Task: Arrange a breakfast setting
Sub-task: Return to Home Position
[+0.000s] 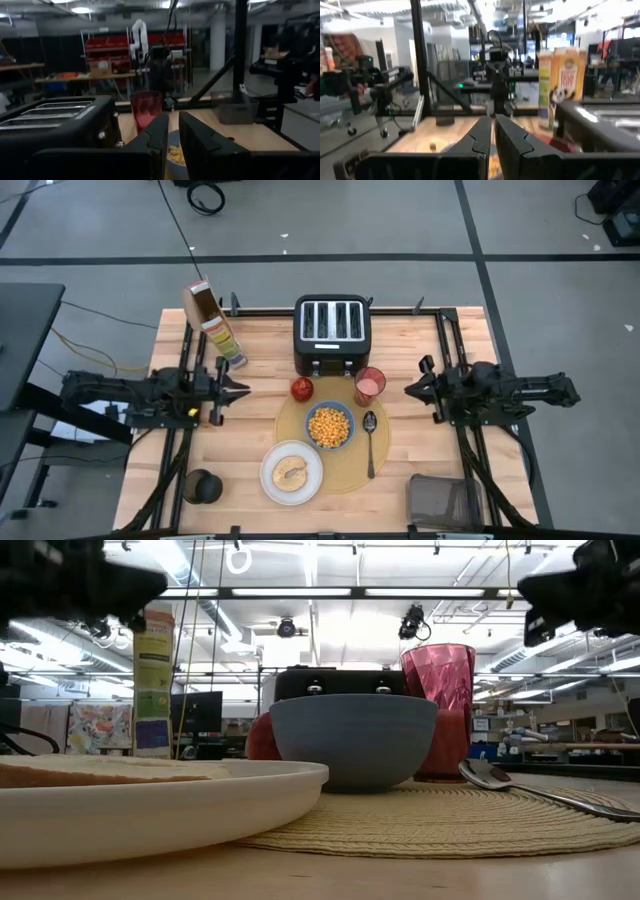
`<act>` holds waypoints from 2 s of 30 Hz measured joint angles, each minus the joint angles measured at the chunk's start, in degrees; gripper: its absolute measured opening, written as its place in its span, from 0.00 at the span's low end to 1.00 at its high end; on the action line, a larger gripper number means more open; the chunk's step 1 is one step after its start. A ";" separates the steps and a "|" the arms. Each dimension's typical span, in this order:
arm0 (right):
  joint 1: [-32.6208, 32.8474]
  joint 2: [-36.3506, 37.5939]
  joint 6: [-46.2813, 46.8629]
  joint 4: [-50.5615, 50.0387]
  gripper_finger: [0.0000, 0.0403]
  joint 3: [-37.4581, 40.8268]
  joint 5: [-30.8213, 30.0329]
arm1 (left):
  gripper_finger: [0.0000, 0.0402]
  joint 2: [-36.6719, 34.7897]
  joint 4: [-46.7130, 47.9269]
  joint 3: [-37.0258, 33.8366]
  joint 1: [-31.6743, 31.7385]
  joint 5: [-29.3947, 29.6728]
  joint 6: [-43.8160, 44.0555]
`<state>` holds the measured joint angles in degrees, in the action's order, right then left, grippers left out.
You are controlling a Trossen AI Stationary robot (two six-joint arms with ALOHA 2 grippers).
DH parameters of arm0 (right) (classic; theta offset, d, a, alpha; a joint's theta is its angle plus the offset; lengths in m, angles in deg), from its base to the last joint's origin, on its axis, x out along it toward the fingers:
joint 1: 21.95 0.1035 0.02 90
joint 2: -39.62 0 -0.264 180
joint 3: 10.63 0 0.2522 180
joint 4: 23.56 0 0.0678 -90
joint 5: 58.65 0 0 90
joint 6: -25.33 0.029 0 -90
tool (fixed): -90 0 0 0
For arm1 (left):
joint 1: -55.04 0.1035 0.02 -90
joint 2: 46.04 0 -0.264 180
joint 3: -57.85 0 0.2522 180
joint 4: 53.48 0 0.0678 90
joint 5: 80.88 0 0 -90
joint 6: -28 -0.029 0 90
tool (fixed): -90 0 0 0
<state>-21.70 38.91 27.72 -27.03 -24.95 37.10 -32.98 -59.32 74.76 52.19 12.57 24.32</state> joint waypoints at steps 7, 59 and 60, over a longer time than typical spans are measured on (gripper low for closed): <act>0.07 -0.51 0.90 -8.45 0.08 0.20 0.35 | 0.13 -7.38 14.55 -2.68 0.13 -0.67 0.27; 1.95 -8.28 -12.02 10.94 0.09 0.20 -0.60 | 0.13 -7.85 14.69 -2.77 0.06 -0.69 -4.00; 1.95 -8.28 -12.02 10.95 0.09 0.20 -0.60 | 0.13 -7.85 14.69 -2.77 0.05 -0.69 -4.00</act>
<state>-19.76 30.63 15.70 -16.08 -24.75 36.50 -40.83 -44.63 71.99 52.24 11.89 20.32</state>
